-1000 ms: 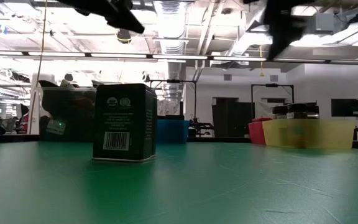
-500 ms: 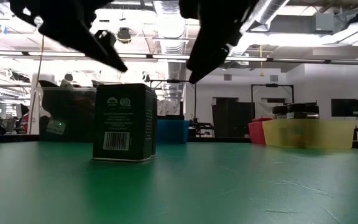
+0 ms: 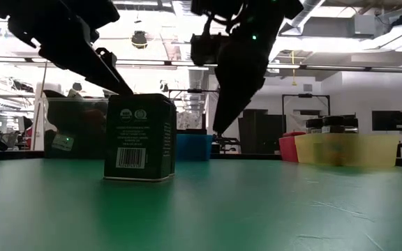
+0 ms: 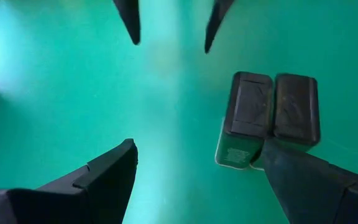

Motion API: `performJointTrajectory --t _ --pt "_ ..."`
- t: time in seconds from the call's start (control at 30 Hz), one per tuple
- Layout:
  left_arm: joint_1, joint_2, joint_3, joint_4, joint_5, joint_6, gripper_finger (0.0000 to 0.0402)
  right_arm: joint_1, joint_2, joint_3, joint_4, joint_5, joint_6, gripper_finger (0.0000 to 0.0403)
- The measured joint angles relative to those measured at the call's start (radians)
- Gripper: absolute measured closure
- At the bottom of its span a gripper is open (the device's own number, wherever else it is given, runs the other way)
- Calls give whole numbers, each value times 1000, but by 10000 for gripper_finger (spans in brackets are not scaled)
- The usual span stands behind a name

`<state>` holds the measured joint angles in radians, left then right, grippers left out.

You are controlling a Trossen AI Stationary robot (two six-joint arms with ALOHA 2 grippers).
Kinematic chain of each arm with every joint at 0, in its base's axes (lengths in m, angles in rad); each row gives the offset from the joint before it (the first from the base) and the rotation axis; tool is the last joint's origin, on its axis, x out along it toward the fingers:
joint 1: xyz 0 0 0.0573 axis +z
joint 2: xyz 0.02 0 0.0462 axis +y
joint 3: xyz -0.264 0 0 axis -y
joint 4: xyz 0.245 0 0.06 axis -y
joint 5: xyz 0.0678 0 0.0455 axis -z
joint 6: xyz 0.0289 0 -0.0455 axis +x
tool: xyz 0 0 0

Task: Sort spices by type
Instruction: Put the black seasoning from the middle into the orange bin

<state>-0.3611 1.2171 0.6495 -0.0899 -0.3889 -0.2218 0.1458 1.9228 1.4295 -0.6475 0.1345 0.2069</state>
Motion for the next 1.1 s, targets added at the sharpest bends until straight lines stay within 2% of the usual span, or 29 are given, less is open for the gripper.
performJointTrajectory --t 0.23,0.37,0.57,0.7,0.93,1.1 --pt "-33 0 0 -3 -61 -38 72 -9 13 0 3 13 -55 14" --pt "-54 0 0 -6 -76 -59 72 -15 13 -2 9 75 -97 15" --pt "-81 0 -62 64 -134 -70 72 -47 -5 -80 80 78 -110 27" --pt "-82 0 -101 106 -136 -101 72 -61 -59 -152 148 78 -92 38" --pt "-82 0 -111 109 -135 -99 72 -61 -193 -277 375 77 -93 56" --pt "-82 0 -111 108 -135 -92 72 -50 -219 -339 561 77 -124 62"
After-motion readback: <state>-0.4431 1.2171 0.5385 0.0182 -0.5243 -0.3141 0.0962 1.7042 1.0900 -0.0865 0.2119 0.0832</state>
